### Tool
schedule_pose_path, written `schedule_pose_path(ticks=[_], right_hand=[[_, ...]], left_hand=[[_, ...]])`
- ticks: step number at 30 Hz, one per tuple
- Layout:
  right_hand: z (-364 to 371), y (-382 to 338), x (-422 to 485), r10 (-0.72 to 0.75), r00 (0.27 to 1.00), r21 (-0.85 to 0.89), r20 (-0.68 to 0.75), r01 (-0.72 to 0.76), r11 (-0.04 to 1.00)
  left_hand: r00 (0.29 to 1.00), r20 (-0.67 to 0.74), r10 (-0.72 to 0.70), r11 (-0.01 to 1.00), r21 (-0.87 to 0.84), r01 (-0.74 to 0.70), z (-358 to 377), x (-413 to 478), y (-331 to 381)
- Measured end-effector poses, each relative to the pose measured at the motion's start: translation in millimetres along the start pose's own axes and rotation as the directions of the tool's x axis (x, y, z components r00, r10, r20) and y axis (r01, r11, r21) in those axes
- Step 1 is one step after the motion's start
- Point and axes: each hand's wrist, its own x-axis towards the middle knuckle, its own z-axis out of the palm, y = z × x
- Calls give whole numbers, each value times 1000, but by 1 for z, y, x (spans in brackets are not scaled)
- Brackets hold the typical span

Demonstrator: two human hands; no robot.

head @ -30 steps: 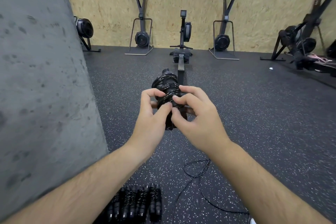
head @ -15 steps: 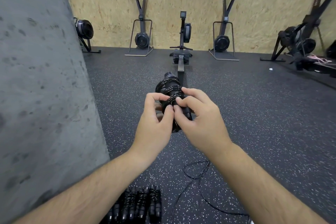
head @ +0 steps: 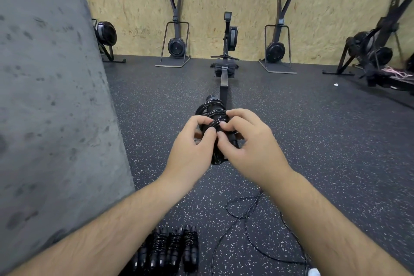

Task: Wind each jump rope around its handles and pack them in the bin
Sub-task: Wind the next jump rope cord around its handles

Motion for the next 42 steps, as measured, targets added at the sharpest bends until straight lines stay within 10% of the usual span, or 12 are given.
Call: schedule_pose_path(ticks=[20, 28, 42], right_hand=[[6, -4, 3, -134, 989, -192, -57, 121, 974], [-2, -9, 1, 293, 956, 100, -1, -292, 951], [5, -3, 0, 299, 952, 188, -69, -282, 941]], left_hand=[[999, 41, 20, 997, -77, -16, 3, -5, 2], [998, 40, 49, 994, -102, -45, 10, -8, -3], [993, 108, -39, 971, -232, 63, 2, 5, -3]])
